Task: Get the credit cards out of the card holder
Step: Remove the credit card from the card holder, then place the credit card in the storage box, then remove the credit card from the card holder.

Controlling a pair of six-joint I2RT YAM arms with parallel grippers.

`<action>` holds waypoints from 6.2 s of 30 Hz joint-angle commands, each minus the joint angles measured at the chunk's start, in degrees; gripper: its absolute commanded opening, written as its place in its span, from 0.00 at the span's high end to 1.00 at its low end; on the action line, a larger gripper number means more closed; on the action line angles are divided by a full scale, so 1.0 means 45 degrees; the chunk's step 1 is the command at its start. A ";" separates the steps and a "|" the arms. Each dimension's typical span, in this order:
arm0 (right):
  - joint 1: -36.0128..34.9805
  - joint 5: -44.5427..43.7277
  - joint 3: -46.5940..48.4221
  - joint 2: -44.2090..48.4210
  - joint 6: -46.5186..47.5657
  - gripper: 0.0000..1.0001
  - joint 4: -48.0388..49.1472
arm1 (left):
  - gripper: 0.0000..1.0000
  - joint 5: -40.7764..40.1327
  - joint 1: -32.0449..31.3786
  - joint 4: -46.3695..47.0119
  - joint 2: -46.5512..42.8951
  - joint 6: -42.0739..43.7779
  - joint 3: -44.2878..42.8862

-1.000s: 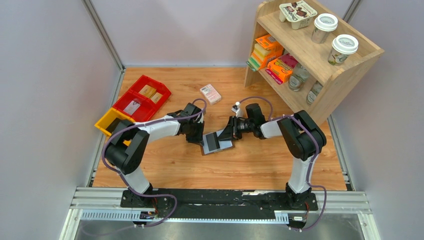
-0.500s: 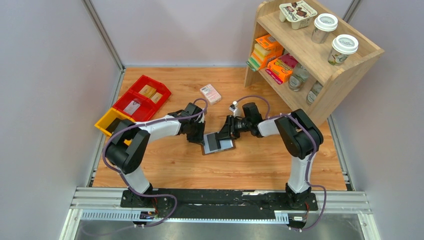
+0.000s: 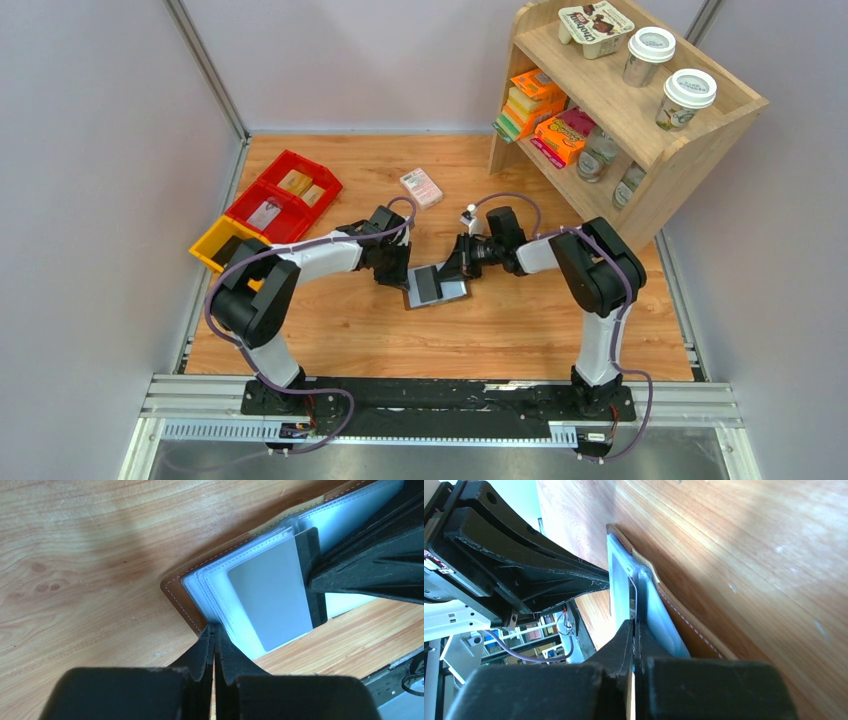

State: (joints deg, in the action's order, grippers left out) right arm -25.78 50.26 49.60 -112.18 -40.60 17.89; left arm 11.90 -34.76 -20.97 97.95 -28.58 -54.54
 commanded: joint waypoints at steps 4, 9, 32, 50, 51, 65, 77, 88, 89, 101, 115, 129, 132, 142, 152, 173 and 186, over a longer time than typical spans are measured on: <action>0.0923 -0.0504 -0.0866 0.1119 0.0370 1.00 -0.0225 | 1.00 -0.1804 -0.0146 -0.0711 0.0734 0.0491 0.1007; 0.1139 -0.0953 -0.1120 0.1880 0.0643 1.00 -0.1045 | 1.00 -0.1902 -0.0146 -0.0379 0.0227 0.0628 0.1008; 0.1608 -0.2302 -0.0965 0.4830 -0.1737 1.00 -0.3018 | 0.46 -0.4265 -0.1921 0.3773 -0.5356 0.4940 0.1921; 0.1256 -0.3278 -0.0359 0.7272 -0.4629 1.00 -0.4737 | 0.26 -0.5004 -0.6197 0.8546 -0.6203 1.0626 0.3743; 0.1256 -0.3317 -0.0340 0.7389 -0.4746 1.00 -0.4757 | 0.26 -0.5163 -0.6297 0.8702 -0.5930 1.0957 0.3684; 0.1061 -0.3552 -0.0359 0.7995 -0.5275 1.00 -0.4991 | 0.49 -0.8757 -0.6982 1.0089 -0.4267 1.2366 0.2746; 0.0963 -0.3357 -0.0437 0.7918 -0.5548 0.99 -0.4485 | 1.00 -0.8542 -0.7021 0.9935 -0.4579 1.1450 0.2785; 0.0963 -0.3103 0.0226 0.8034 -0.3774 0.45 -0.2902 | 1.00 -0.8623 -0.6009 0.7515 -0.6570 0.8388 0.3331; 0.0963 -0.3025 0.0265 0.8054 -0.3481 0.42 -0.2843 | 1.00 -0.8486 -0.5831 0.7125 -0.7055 0.8189 0.3409; 0.0944 -0.1931 0.0441 0.7352 -0.1194 0.21 -0.2783 | 1.00 -0.4914 0.1268 0.2339 -1.1217 0.3306 0.3587; 0.0242 -0.2379 0.0402 0.7137 0.0154 0.21 -0.4560 | 1.00 0.1611 1.3129 -0.0613 -0.9914 0.1312 0.2240; -0.0209 -0.3454 0.1242 0.6863 0.0858 0.20 -0.6241 | 1.00 0.2981 1.6377 0.0636 -0.5462 0.1194 0.0481; -0.0209 -0.3649 0.1320 0.6902 0.1014 0.20 -0.6494 | 1.00 0.2707 1.6377 0.0949 -0.4991 0.1194 0.0286; -0.0209 -0.3727 0.1691 0.6297 0.1093 0.20 -0.6690 | 0.75 0.2103 1.6377 0.0521 -0.3642 0.1799 -0.0047; -0.0228 -0.4020 0.1964 0.5926 0.1248 0.20 -0.6807 | 0.46 0.0423 1.6378 -0.0475 -0.4441 0.2483 -0.0476; -0.4425 -1.0463 0.5148 0.3584 0.3944 0.21 -1.0499 | 0.44 0.0109 0.8491 -0.1532 -0.8366 0.2327 -0.0577; -0.6517 -1.3589 0.5559 0.1239 0.3573 0.13 -1.0187 | 0.01 -0.0985 0.8213 -0.2898 -1.0674 0.2640 0.1338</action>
State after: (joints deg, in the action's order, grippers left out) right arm -53.71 -4.45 72.16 -105.34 -24.14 -29.54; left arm 9.06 2.33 -32.40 50.00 -15.55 -50.57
